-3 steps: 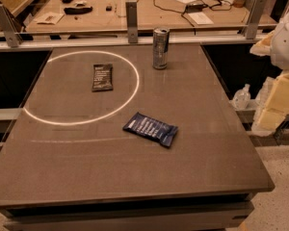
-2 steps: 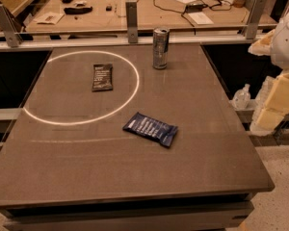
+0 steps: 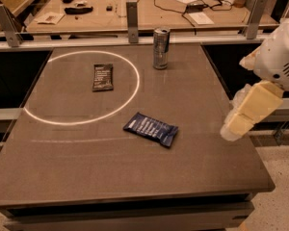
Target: Pick rxbar blueberry
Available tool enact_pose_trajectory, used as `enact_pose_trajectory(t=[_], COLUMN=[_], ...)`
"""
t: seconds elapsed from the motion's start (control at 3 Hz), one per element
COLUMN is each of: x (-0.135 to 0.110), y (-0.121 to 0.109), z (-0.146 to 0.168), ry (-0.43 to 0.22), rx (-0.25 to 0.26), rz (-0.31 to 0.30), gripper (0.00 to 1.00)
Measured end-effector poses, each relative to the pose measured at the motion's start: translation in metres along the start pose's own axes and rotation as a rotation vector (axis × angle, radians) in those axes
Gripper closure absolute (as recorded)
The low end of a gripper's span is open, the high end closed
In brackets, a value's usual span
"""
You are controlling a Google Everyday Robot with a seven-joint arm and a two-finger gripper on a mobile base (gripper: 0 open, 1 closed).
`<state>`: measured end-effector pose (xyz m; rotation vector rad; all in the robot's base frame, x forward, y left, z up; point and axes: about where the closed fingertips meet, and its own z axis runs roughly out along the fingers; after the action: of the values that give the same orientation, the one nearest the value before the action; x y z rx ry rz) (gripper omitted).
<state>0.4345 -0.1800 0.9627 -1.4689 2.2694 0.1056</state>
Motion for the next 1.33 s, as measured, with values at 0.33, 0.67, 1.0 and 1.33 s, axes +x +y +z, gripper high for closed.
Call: enact_pose_trajectory(t=[0.33,0.67,1.0,1.33], x=[-0.008,-0.019,-0.029,-0.042], y=[0.020,0.034,0.042,0.043], z=[0.018,0.047,0.074,0.092], ry=[-0.076,-0.196,-0.243,-0.217], rx=[0.015,0.031,0.047,0.069], rz=[0.041,-0.013,-0.053,-0.085], gripper=[0.00,0.00,0.00,0.00])
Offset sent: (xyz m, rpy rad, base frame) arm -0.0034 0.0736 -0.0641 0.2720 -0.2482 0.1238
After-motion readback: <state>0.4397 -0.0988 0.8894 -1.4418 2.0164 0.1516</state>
